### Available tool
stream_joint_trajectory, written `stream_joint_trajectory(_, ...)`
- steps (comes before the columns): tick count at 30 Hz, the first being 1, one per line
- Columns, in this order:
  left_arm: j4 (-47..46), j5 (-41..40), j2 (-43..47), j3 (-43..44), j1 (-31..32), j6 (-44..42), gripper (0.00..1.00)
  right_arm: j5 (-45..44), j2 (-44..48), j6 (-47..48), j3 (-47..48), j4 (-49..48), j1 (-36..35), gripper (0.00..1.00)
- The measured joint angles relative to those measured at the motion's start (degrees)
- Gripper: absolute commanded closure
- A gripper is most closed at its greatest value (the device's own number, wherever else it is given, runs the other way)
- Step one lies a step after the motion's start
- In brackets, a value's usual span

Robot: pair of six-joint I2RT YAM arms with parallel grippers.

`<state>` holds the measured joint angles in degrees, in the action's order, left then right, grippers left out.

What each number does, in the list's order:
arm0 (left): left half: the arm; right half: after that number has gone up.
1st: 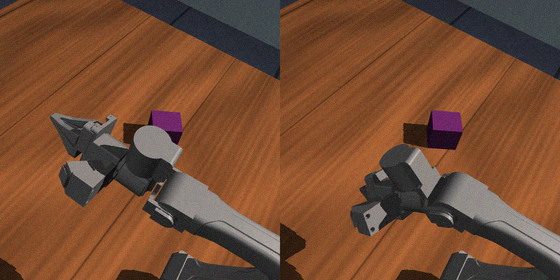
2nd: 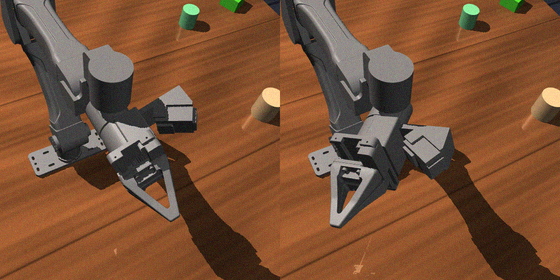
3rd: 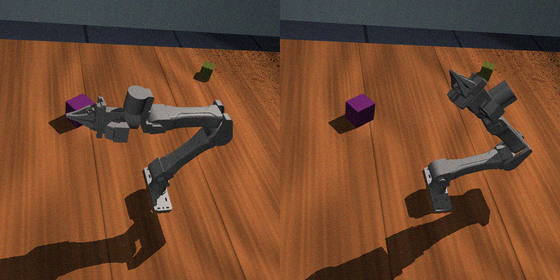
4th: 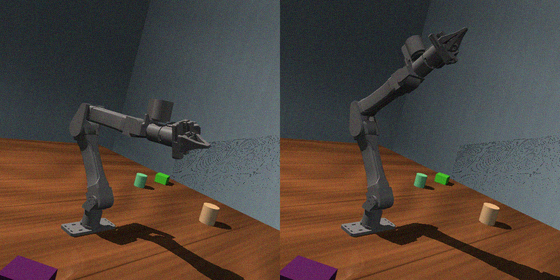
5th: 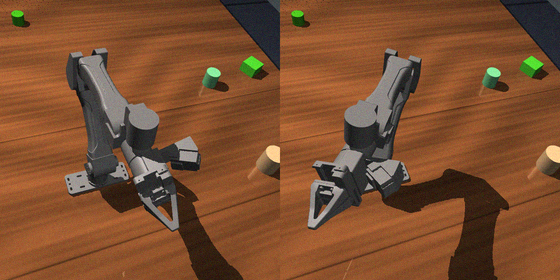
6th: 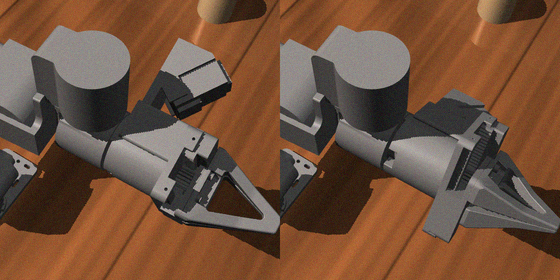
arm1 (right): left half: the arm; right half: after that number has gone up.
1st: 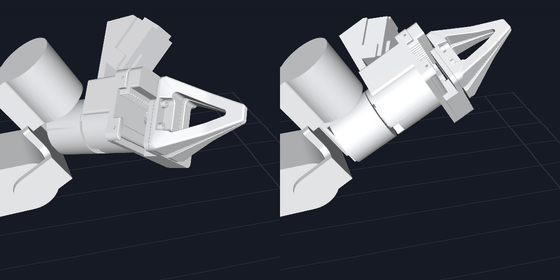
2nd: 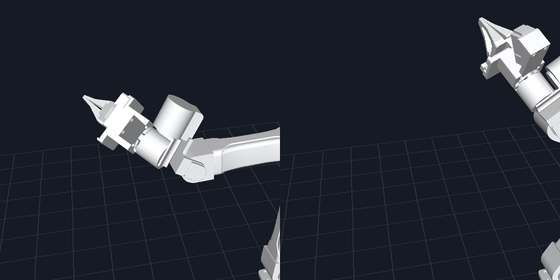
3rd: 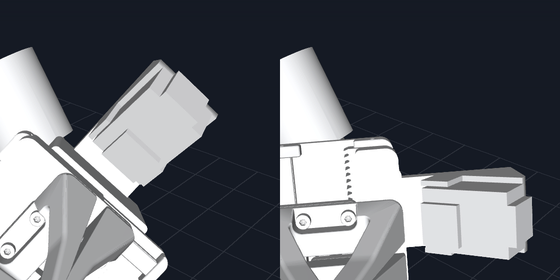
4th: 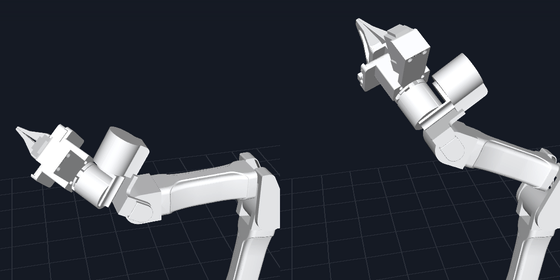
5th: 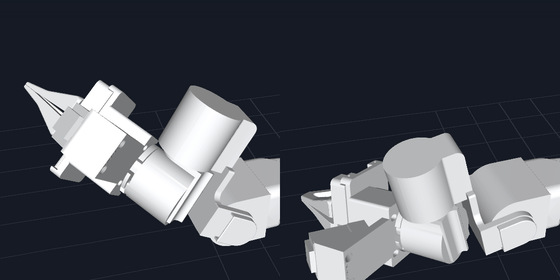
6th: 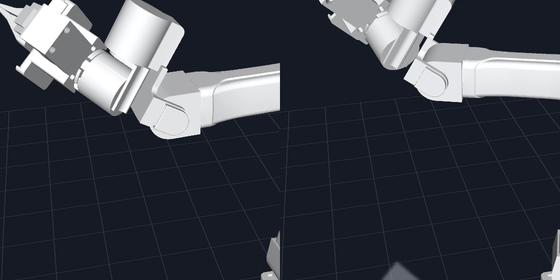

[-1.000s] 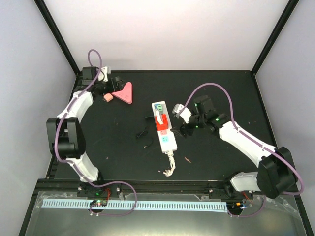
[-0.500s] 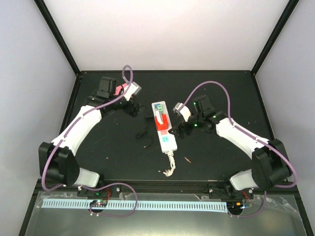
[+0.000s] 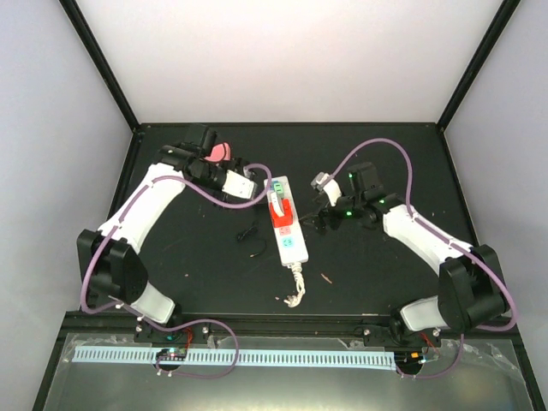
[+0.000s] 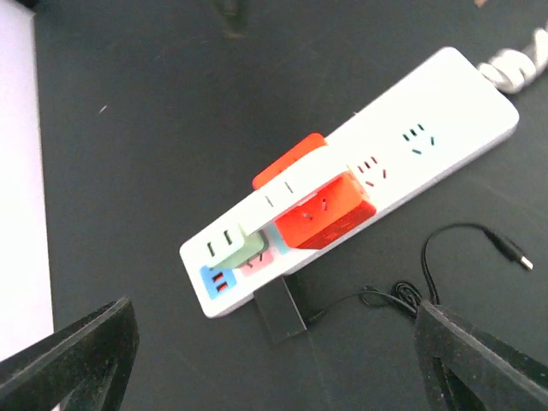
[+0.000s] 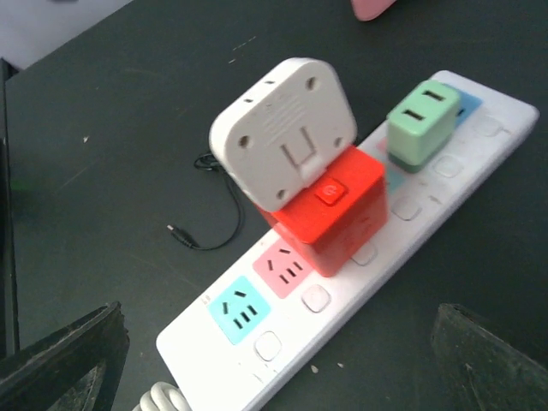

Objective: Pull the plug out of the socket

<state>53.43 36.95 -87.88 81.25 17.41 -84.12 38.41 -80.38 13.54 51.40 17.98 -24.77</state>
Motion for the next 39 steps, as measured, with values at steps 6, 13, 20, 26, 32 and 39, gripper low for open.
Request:
stream_joint_trajectory(6, 2.71, -2.6, -5.29, 2.4, 4.72, -14.16, 0.17, 2.99, 1.22, -0.7, 0.0, -0.02, 5.4, 0.01)
stream_joint_trajectory(13, 2.47, -4.7, -11.39, 6.29, 8.55, -19.47, 0.19, 4.96, 3.06, -0.9, 0.0, -0.02, 7.93, 0.01)
stream_joint_trajectory(20, 2.75, -7.78, -15.8, 9.16, 10.84, -22.58, 0.23, 6.16, 3.82, -0.92, 0.0, 0.0, 8.41, 0.01)
stream_joint_trajectory(26, 3.26, -9.86, -18.58, 10.88, 11.56, -23.78, 0.31, 6.82, 3.87, -0.98, 0.0, 0.0, 9.01, 0.01)
stream_joint_trajectory(32, 3.82, -10.49, -20.04, 12.48, 12.07, -23.34, 0.47, 6.88, 3.87, -1.05, 0.0, 0.0, 9.64, 0.01)
stream_joint_trajectory(39, 4.98, -10.86, -20.39, 13.42, 12.9, -21.22, 0.62, 7.19, 3.96, -1.03, 0.0, 0.0, 10.14, 0.01)
